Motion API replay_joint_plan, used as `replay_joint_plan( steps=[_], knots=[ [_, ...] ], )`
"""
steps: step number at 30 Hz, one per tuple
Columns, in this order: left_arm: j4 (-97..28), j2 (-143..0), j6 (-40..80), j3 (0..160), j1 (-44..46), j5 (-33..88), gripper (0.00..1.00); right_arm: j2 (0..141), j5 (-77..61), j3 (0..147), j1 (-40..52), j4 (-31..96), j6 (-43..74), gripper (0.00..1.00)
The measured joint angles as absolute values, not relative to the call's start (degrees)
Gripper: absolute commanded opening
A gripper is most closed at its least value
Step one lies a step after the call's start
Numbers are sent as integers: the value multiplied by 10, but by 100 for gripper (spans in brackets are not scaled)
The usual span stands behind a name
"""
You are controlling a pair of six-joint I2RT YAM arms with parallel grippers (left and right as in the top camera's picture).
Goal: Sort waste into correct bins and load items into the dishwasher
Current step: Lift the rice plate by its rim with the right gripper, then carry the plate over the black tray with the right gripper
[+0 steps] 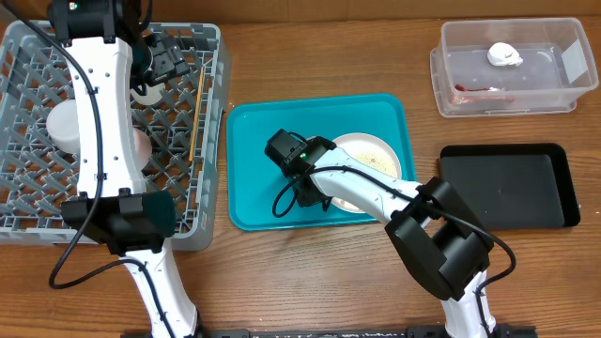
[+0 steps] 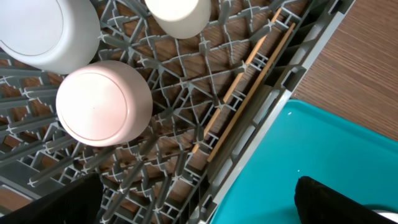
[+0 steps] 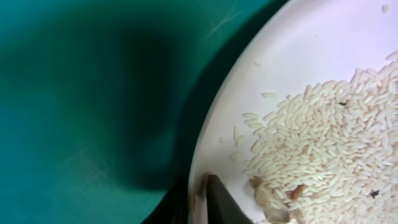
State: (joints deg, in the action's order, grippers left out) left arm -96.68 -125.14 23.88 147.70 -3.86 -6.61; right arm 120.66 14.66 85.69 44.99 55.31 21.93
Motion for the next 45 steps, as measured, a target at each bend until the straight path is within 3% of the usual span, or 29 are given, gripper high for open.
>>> replay_joint_plan(
  steps=[31,45],
  knots=[
    [-967,-1251,239,1477,-39,-66,100,1214,385,923,434,720,234,4],
    [-967,-1251,239,1477,-39,-66,100,1214,444,923,340,742,285,4]
  ],
)
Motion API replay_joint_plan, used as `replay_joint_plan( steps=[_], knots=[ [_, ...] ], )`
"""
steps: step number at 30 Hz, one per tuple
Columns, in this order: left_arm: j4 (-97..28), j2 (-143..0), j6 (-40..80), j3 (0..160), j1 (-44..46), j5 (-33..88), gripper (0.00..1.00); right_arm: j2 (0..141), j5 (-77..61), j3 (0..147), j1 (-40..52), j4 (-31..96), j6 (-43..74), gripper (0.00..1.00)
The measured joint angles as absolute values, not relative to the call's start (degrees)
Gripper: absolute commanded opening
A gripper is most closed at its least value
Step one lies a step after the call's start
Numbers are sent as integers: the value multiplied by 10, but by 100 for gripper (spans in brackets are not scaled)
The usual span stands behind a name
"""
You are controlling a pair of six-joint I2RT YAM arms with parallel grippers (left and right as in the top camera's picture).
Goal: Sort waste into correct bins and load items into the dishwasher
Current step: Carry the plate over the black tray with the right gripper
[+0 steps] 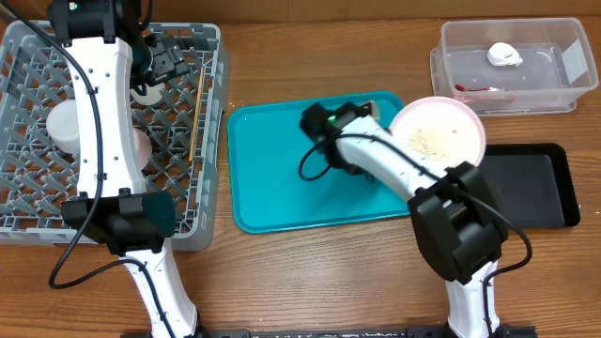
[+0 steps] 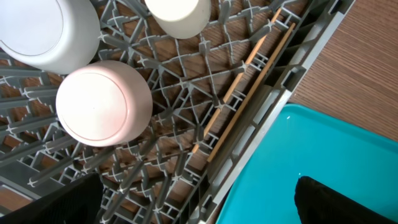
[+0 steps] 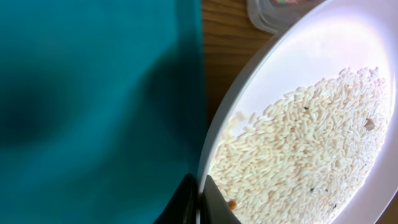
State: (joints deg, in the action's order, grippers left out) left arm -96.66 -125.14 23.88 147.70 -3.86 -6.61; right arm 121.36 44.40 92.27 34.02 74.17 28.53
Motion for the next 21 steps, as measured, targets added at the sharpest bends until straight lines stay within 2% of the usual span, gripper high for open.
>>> replay_joint_plan(
  steps=[7,13,21],
  knots=[
    [-967,-1251,239,1477,-39,-66,100,1209,409,939,274,736,297,4],
    [-967,-1251,239,1477,-39,-66,100,1147,332,946,212,719,300,4],
    [-967,-1251,239,1477,-39,-66,100,1056,193,956,81,695,291,4]
  ],
)
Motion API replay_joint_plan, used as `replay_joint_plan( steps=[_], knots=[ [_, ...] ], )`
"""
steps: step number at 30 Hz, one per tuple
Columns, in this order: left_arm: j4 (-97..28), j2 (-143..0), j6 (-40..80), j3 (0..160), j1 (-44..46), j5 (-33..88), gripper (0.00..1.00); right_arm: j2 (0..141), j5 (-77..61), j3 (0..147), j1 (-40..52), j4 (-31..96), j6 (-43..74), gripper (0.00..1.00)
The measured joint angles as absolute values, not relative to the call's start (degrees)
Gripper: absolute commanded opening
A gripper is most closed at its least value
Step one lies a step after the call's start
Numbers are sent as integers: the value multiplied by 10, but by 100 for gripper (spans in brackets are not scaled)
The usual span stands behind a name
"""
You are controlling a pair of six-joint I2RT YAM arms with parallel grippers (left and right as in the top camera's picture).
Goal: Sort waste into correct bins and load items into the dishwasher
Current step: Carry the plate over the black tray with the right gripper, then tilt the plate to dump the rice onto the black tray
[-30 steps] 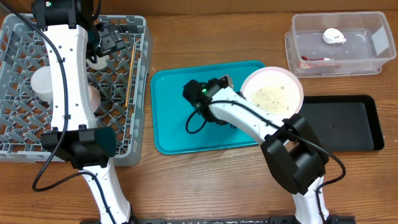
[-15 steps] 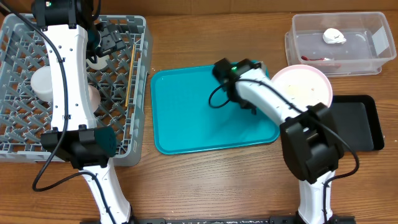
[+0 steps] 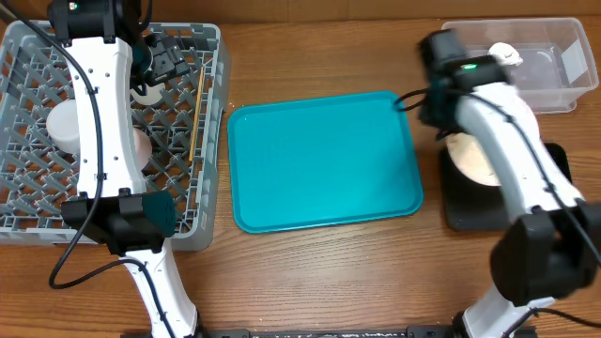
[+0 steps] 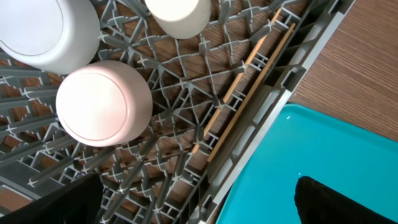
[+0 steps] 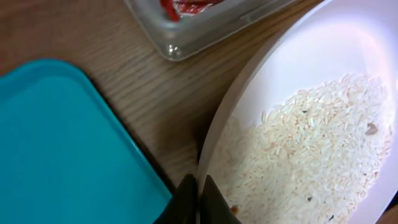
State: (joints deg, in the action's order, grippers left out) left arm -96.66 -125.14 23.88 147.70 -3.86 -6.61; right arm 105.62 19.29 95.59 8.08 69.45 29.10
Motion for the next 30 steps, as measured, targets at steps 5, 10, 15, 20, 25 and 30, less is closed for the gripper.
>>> replay_joint_plan(
  steps=[5,10,15,20,25,30],
  knots=[
    [-967,-1251,239,1477,-39,-66,100,1054,112,956,14,684,283,4],
    [-967,-1251,239,1477,-39,-66,100,1054,76,956,-13,675,280,4],
    [-967,-1251,239,1477,-39,-66,100,1054,50,956,-28,665,278,4],
    [-967,-1251,239,1477,-39,-66,100,1054,3,956,-41,650,278,4],
    [-967,-1251,239,1477,-39,-66,100,1054,-46,956,-58,653,286,4],
    [-967,-1252,239,1477,-39,-66,100,1054,-73,956,-85,670,306,4]
  ],
)
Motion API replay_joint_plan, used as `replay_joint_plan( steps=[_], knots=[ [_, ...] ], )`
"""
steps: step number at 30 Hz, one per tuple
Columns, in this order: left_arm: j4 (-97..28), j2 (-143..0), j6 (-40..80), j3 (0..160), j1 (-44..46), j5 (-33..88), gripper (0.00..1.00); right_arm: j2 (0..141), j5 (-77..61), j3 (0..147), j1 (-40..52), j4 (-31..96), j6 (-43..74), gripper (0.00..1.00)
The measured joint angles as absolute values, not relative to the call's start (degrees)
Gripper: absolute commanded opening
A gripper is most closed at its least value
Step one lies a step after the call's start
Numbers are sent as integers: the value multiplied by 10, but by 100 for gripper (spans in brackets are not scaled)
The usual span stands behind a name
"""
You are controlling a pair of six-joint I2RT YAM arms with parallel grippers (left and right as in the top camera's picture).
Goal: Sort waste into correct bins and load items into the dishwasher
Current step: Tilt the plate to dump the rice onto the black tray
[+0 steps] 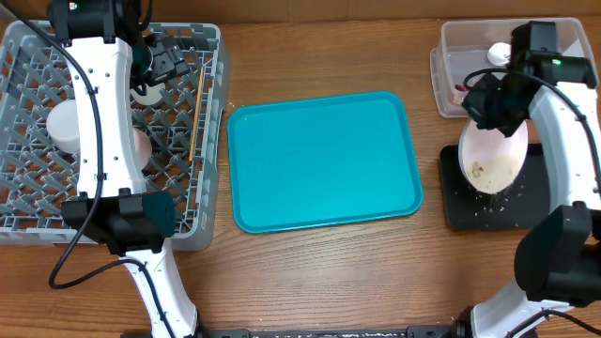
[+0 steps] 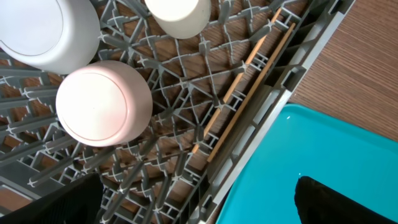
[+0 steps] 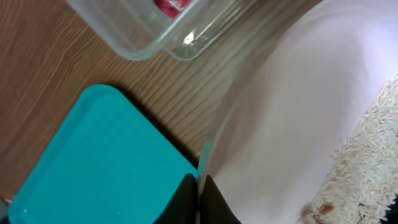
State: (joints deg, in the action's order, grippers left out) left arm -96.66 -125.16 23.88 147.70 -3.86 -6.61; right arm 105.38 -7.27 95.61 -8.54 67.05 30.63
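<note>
My right gripper [image 3: 200,190] is shut on the rim of a white plate [image 1: 493,155], held steeply tilted over the black tray [image 1: 554,202]. Rice [image 3: 367,155] has slid to the plate's low side, and grains lie scattered on the black tray [image 1: 488,202]. My left gripper [image 2: 199,199] hangs open above the grey dish rack [image 1: 28,221], nothing between its fingers. In the rack sit a pink bowl [image 2: 102,102], a white bowl [image 2: 46,31], a cream cup [image 2: 177,12] and wooden chopsticks [image 2: 249,81].
An empty teal tray [image 1: 324,160] lies mid-table. A clear plastic bin [image 1: 512,70] with a white scrap and a red wrapper stands at the back right, just behind the plate.
The right gripper moved right and tipped the plate steeply over the black tray. Rice slid down and some fell onto the tray. The left arm has not moved.
The right gripper first gripped the plate of rice on the teal tray. Then it held the plate raised at the tray's right edge, then over the black tray's left end. Now the plate is tilted there and rice has spilled. The left arm stayed still.
</note>
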Motion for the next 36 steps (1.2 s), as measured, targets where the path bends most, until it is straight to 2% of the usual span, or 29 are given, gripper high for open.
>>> replay_joint_plan(
  steps=[11,24,36],
  knots=[
    [-967,-1251,239,1477,-39,-66,100,1054,-185,956,-172,667,310,4],
    [-967,-1251,239,1477,-39,-66,100,1054,-321,956,-230,675,294,4],
    [-967,-1252,239,1477,-39,-66,100,1054,-329,956,-279,701,247,4]
  ],
)
